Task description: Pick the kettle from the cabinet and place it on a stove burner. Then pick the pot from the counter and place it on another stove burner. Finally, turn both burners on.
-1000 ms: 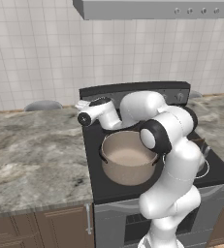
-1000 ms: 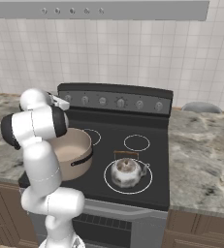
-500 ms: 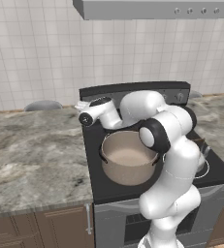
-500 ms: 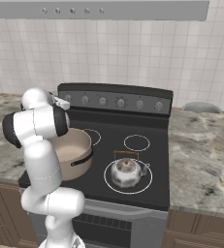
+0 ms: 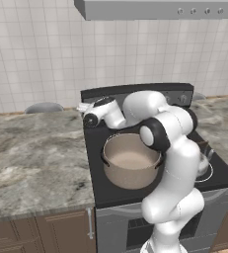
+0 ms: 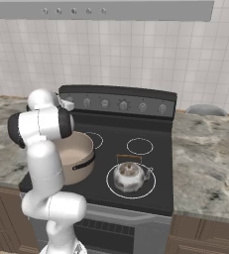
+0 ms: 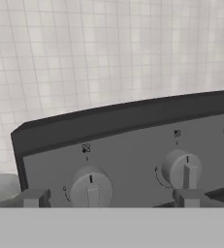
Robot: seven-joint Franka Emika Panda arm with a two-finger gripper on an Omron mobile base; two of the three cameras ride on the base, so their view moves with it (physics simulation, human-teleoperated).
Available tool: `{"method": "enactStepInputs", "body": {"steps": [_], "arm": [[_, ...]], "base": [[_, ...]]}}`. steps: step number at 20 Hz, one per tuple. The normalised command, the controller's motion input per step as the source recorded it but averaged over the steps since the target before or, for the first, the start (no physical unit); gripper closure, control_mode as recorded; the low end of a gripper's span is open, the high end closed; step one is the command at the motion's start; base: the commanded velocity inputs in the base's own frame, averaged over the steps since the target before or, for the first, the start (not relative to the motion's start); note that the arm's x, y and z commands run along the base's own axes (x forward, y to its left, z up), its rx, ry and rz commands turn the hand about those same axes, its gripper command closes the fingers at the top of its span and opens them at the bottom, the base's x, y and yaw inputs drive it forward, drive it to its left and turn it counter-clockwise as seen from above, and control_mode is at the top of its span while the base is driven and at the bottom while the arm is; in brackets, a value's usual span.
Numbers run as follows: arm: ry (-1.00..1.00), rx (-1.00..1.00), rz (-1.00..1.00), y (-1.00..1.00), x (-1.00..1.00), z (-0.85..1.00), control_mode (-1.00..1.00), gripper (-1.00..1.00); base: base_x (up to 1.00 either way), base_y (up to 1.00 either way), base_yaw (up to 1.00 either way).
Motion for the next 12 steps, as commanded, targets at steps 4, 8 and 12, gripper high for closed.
{"method": "enactStepInputs", "body": {"steps": [4, 8, 12], "arm": [[0.00, 0.00, 0.05, 0.00, 0.24, -0.02, -1.00, -1.00], [0.00, 0.00, 0.06, 0.00, 0.09, -0.13, -1.00, -1.00], [-0.01, 0.00, 0.05, 0.00, 0.02, -0.20, -1.00, -1.00]], "base": [[0.00, 0.00, 0.00], [0.00, 0.00, 0.00], [0.00, 0.00, 0.00]]}}
